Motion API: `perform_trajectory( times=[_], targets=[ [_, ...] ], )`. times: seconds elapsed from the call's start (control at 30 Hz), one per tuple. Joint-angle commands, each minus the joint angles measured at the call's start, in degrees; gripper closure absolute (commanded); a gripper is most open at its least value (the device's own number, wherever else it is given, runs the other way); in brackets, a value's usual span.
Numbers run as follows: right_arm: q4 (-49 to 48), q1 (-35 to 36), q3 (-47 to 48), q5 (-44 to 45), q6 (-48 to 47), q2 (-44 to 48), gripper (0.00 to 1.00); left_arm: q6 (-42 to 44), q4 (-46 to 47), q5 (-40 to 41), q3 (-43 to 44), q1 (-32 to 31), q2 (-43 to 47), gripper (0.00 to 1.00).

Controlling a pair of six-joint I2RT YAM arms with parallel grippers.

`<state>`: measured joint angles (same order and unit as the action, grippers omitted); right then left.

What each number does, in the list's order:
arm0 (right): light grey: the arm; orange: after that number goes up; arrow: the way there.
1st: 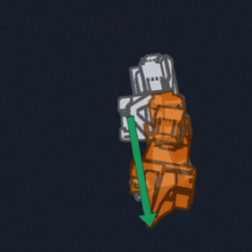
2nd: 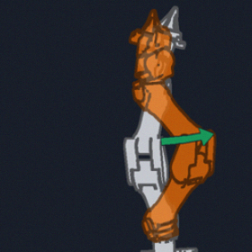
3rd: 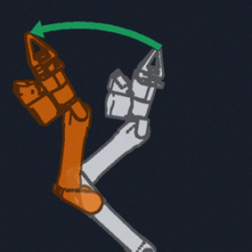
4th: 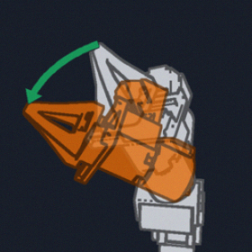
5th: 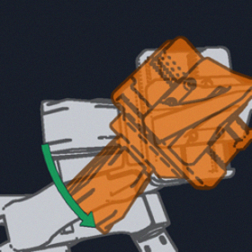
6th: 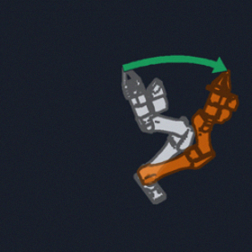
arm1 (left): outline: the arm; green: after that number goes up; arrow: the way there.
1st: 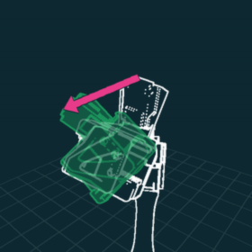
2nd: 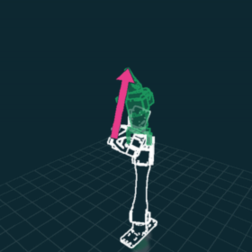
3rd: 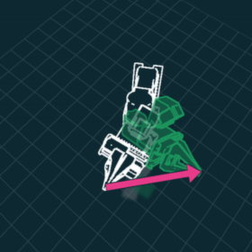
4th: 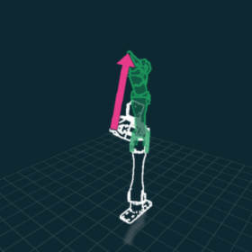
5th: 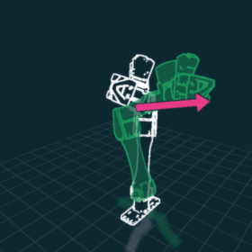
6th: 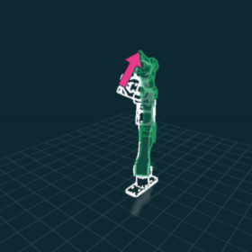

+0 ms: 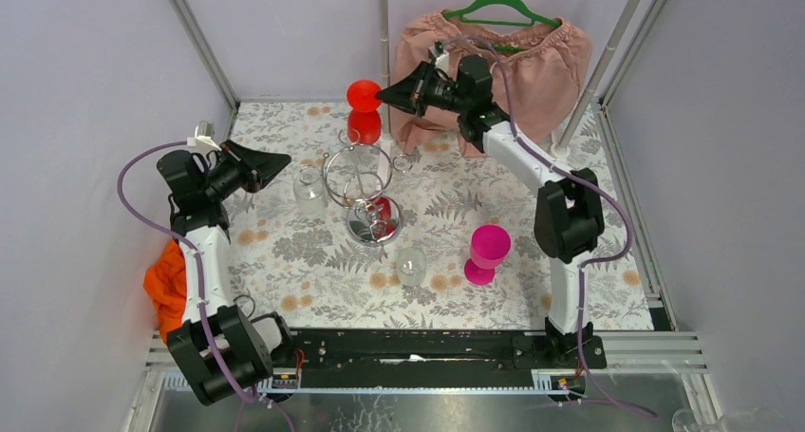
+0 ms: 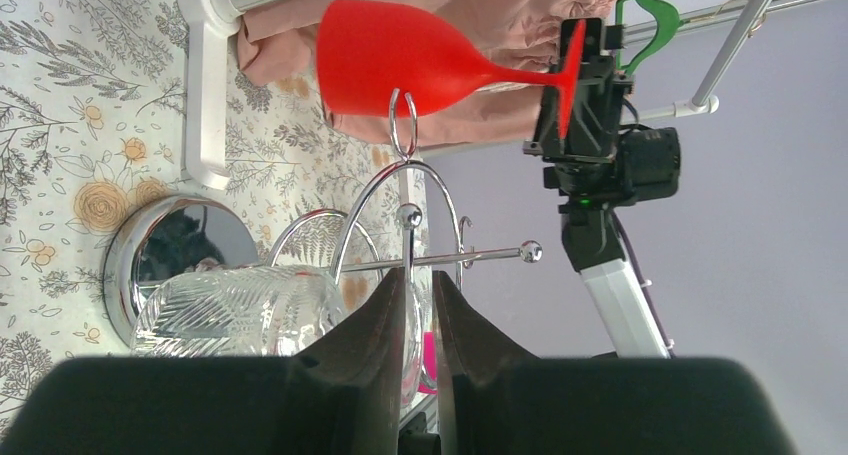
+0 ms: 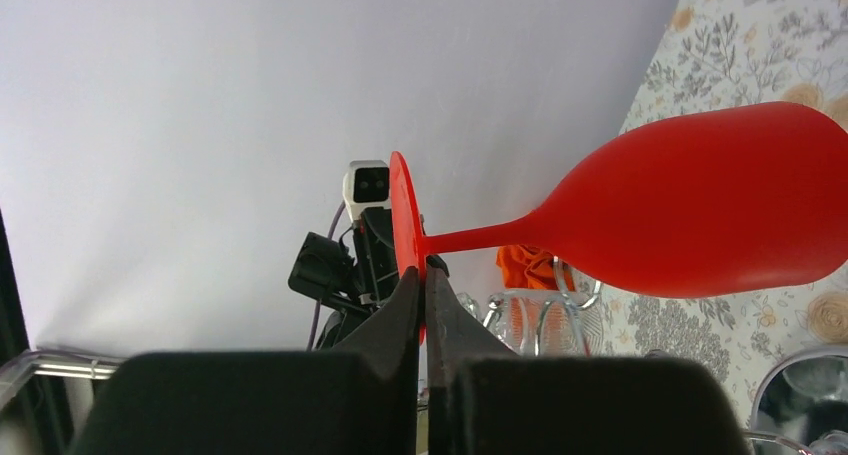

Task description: Take the wine glass off the wine glass rack

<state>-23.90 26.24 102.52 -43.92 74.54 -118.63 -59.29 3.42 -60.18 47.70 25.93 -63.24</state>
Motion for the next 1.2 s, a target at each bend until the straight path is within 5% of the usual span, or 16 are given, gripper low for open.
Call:
perform_trajectory(
  times=[0.0, 0.5, 0.83, 1.17],
  targets=[
    [1.89, -0.72, 0.04, 1.47, -6.08, 7.42, 1.00, 1.78, 1.95, -0.29, -0.77, 0.63, 0.49, 0.78],
    [16.48, -2.29, -7.92, 9.20, -24.40, 22.48, 1.00, 2.42, 1.33, 0.29, -0.94, 0.62, 0.83, 0.79],
    [23.48, -2.25, -21.73, 17.33, -34.64, 42.20, 1.00, 4.41, -1.65, 1.13, 0.91, 0.71, 3.05, 0.79],
    [26.53, -2.22, -27.80, 14.35, -32.90, 60.40, 1.00, -1.14, 0.81, 1.14, 6.22, 0.85, 7.73, 0.77]
  ],
)
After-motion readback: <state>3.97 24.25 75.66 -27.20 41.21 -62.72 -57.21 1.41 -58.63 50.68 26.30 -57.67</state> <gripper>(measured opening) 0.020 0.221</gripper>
